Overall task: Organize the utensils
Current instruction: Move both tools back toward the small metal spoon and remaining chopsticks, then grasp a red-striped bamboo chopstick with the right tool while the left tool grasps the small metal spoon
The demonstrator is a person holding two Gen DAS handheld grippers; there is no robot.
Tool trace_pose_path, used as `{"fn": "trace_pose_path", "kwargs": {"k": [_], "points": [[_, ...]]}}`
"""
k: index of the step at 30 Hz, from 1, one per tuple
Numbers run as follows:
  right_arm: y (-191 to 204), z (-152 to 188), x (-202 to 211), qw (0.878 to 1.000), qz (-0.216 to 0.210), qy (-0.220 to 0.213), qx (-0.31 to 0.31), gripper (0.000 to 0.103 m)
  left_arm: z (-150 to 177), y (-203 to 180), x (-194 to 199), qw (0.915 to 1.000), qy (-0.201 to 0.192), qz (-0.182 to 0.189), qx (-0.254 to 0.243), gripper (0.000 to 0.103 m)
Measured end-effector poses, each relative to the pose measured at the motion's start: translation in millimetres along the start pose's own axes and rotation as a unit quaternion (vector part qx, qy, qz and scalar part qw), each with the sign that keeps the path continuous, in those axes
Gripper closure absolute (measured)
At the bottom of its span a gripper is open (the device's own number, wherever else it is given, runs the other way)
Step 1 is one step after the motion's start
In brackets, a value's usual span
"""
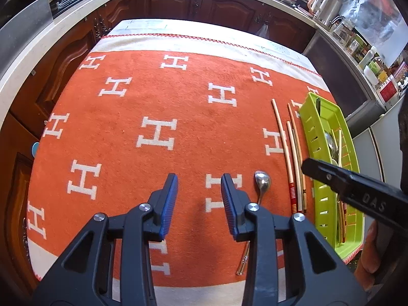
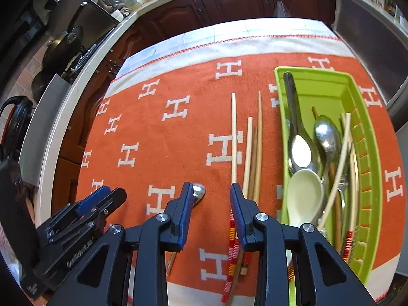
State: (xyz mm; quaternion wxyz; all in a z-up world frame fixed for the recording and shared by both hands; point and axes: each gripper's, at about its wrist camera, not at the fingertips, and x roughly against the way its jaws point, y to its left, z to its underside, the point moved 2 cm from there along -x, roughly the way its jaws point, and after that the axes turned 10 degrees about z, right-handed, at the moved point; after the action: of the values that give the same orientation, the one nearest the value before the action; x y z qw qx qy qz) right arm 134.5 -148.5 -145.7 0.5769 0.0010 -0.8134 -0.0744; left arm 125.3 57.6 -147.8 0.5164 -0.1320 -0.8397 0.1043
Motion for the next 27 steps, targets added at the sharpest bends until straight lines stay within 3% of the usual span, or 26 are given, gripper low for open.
{"fn": "trace_pose_path", "kwargs": {"k": [11, 23, 27], "points": [[8, -30, -48, 0.999, 0.049, 0.016, -0.010, 0.080, 12, 0, -18, 0.9996, 0.022, 0.011, -0.013, 0.072], [16, -36, -83, 0.991, 0.117, 0.066, 0.006, 0.081, 17, 4, -25, 0.9992, 0.031, 0.024, -0.008, 0.072], [23, -38, -85, 0.989, 0.135, 0.060, 0.017, 0.082, 17, 6, -24, 0.9992, 0.029, 0.028, -0.006, 0.072]]}}
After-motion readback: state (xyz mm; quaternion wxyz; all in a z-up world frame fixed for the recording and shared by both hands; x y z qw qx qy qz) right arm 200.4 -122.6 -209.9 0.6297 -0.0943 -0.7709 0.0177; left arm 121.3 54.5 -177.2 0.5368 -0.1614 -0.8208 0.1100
